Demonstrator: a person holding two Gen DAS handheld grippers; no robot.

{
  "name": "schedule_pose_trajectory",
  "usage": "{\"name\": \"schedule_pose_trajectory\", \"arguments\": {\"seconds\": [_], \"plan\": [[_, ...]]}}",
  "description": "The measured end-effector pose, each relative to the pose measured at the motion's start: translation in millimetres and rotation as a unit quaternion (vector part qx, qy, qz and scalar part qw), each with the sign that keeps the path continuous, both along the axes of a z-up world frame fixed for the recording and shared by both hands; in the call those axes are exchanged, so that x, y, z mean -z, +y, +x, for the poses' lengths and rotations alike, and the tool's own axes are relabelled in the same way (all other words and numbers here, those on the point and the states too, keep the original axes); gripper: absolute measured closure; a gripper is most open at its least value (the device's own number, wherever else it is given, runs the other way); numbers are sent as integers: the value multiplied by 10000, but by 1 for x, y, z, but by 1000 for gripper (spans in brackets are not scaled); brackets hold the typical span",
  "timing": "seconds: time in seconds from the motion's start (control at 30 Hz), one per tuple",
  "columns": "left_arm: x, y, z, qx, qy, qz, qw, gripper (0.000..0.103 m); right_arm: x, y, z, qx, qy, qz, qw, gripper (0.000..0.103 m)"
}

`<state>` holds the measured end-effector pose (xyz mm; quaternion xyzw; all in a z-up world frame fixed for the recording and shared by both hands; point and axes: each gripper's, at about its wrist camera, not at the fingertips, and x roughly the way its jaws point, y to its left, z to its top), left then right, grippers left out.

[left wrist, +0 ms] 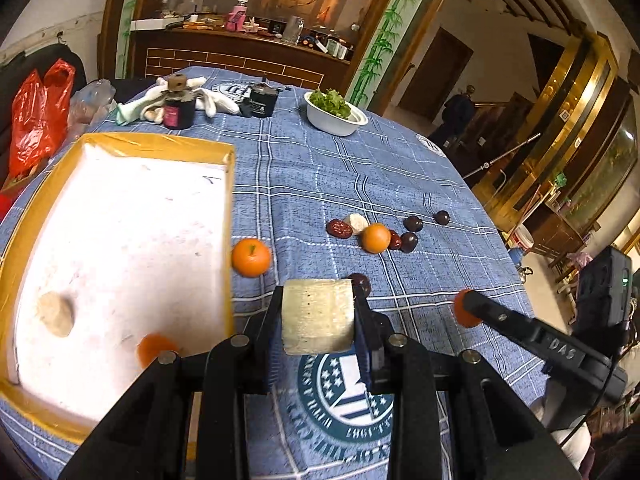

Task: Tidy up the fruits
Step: 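Carry both items into the white tray and open both tools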

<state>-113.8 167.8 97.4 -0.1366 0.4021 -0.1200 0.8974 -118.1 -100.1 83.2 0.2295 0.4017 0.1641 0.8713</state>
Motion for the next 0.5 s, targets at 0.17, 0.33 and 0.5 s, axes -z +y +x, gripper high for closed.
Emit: {"name": "schedule_pose_trajectory", "arguments": {"seconds": [0.17,0.33,0.5], "plan": [[-12,38,-14,-208,-265,-211,9992,74,2,31,0,-408,96,227,9989,66],[-8,80,-26,-606,-309,-250,9974,74,-4,60,13,-920,176,954,9910,65],[6,118,-29,-988,-193,-314,9944,74,-4,117,23,-1689,380,1358,9755,65]]}}
